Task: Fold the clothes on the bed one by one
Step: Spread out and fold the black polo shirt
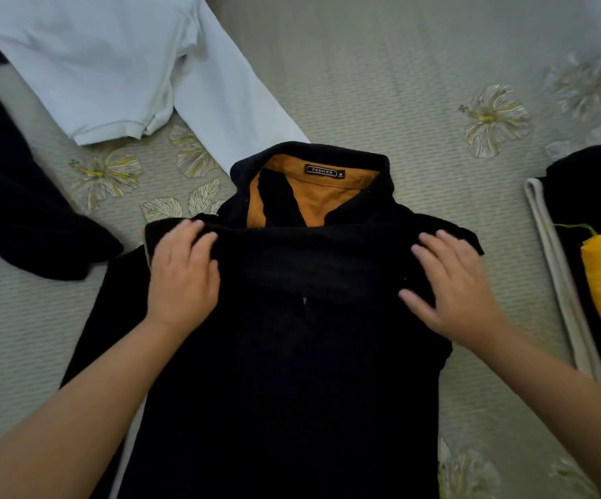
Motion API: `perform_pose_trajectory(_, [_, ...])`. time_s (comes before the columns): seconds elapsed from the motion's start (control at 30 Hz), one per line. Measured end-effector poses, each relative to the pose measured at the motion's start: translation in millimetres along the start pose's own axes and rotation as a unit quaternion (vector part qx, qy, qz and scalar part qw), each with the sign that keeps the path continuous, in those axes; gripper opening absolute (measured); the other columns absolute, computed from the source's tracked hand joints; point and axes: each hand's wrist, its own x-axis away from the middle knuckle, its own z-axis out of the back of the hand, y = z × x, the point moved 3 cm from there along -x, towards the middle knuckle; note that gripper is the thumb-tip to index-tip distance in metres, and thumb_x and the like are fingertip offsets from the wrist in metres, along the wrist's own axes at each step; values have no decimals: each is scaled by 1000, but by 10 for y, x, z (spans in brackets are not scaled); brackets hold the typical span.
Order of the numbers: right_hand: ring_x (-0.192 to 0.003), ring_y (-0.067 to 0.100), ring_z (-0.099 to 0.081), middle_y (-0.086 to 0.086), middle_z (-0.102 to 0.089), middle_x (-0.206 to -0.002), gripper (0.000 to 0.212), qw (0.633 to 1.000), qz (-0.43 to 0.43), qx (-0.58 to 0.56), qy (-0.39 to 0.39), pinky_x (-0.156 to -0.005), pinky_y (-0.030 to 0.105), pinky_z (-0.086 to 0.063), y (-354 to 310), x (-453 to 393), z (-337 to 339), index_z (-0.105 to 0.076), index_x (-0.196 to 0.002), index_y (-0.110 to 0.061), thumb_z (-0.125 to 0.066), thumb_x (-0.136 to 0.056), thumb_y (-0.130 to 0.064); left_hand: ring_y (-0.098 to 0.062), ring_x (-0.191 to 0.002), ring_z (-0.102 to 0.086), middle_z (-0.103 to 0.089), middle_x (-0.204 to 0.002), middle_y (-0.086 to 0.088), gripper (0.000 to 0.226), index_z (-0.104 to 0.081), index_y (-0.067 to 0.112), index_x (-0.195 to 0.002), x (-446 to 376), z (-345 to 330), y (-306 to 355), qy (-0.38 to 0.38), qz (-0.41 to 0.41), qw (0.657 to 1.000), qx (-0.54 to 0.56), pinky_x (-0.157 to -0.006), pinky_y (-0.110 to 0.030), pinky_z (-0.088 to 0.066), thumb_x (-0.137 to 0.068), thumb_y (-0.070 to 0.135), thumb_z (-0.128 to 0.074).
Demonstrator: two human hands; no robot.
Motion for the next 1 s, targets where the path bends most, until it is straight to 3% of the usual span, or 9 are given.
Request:
perform_pose_trajectory(0.1, [-109, 41, -57, 22, -61, -118, 64, 993, 67, 15, -99, -85, 56, -45, -278, 387, -113, -62, -111, 5, -85, -55, -16, -49, -112, -51, -55, -118, -32, 46, -59, -11, -110, 227, -180, 162, -120, -72, 990, 8, -90, -60, -38, -68, 9, -62])
perform_pose_trajectory(0.23, [-97, 50, -58, 33, -62, -106, 78, 993, 26, -17, -112, -74, 57, -47, -223, 545, -177, -62, -101, 15, -72, -25, 32, -52, -112, -49, -50, -122, -36, 63, -53, -14, -117, 302, -189, 13, -149, 52, 986, 44, -90, -57, -41, -57, -29, -59])
perform_pose_trajectory(0.4, [-99, 55, -54, 39, -56, -111, 79, 991, 66, -16, -119, -86, 55, -36, -60, 650, -35, -56, -107, 19, -68, -30, 33, -51, -79, -61, -63, -94, -33, 57, -64, -16, -94, 257, -43, -209, -129, -45, 991, 12, -64, -58, -53, -40, -35, -61])
perform_pose_trajectory(0.5, [-103, 49, -56, 31, -59, -113, 72, 983, 113, 26, -141, -109, 44, -22, -46, 740, 53, -62, -109, 7, -62, -39, 26, -46, -69, -61, -65, -83, -29, 49, -66, -12, -85, 355, 43, -237, -181, -90, 979, -5, -51, -52, -53, -38, -29, -68])
perform_pose_trajectory(0.67, [-116, 35, -50, 22, -63, -113, 74, 961, 158, 71, -213, -109, 32, 0, -51, 756, 46, -66, -107, -2, -71, -36, 20, -46, -67, -61, -63, -81, -28, 40, -67, -10, -85, 432, 63, -255, -153, -22, 987, -49, -44, -45, -49, -46, -16, -76])
perform_pose_trajectory(0.77, [-106, 38, -58, 22, -61, -116, 84, 948, 161, 107, -253, -104, 31, -6, -64, 696, 50, -66, -109, -1, -78, -27, 16, -39, -57, -57, -60, -69, -24, 17, -65, -9, -74, 411, 104, -315, -103, -34, 994, -18, -36, -38, -47, -68, -5, -50])
perform_pose_trajectory(0.83, [-128, 45, -33, 26, -29, -142, 89, 942, 149, 114, -279, -106, 25, 10, -80, 733, 41, -40, -134, -3, -71, -52, 15, -39, -58, -57, -60, -70, -24, 34, -64, -9, -73, 453, 117, -387, -98, -39, 994, -18, -40, -39, -48, -71, 8, -35])
perform_pose_trajectory(0.9, [-133, 33, 23, 5, 25, -143, 83, 928, 145, 82, -333, -97, 23, 34, -27, 820, -17, 7, -142, -17, -42, -82, 10, -43, -80, -59, -61, -89, -25, 31, -65, -7, -90, 534, 67, -479, -150, 1, 987, -63, -56, -46, -50, -76, 5, -40])
perform_pose_trajectory(1.0, [-125, 23, 37, -3, 33, -141, 77, 915, 95, 83, -384, -107, 32, 24, -52, 860, -64, 18, -142, -19, -32, -87, 2, -35, -119, -40, -49, -122, -18, 40, -53, 4, -122, 627, -57, -564, -243, 96, 962, -77, -89, -45, -38, -82, 2, -50])
